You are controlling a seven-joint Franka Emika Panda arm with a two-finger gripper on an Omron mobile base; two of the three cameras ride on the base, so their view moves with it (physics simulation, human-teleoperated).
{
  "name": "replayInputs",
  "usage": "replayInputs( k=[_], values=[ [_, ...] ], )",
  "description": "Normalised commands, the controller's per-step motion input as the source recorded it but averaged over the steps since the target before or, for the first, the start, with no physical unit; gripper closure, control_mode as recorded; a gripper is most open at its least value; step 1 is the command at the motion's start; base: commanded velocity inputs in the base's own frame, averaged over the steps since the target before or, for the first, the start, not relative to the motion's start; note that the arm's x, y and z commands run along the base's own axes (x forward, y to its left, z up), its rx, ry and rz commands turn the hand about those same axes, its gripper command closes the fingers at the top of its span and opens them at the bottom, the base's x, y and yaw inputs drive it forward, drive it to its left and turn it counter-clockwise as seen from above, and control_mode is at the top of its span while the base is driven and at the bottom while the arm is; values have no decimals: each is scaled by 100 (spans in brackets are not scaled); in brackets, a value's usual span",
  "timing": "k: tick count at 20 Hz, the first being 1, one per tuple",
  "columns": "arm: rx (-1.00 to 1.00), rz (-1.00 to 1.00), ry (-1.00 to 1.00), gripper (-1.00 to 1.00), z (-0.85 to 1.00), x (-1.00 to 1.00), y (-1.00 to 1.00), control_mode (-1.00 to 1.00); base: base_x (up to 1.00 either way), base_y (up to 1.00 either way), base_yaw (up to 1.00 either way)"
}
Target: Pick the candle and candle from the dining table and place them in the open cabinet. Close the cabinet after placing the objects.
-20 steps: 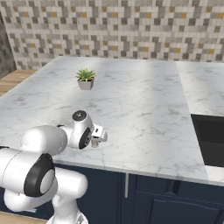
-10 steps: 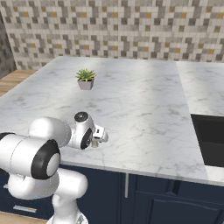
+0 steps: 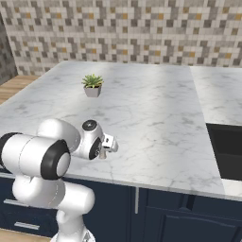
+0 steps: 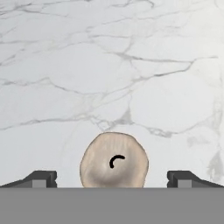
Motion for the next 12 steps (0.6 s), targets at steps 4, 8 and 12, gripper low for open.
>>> replayInputs(
  k=[4,8,12],
  values=[
    [0,0,0,-100,-13,9,0,-100,0,0,0],
    [0,0,0,100,-8,1,0,-100,0,0,0],
    [0,0,1,100,-4,0,0,-100,0,0,0]
  ],
)
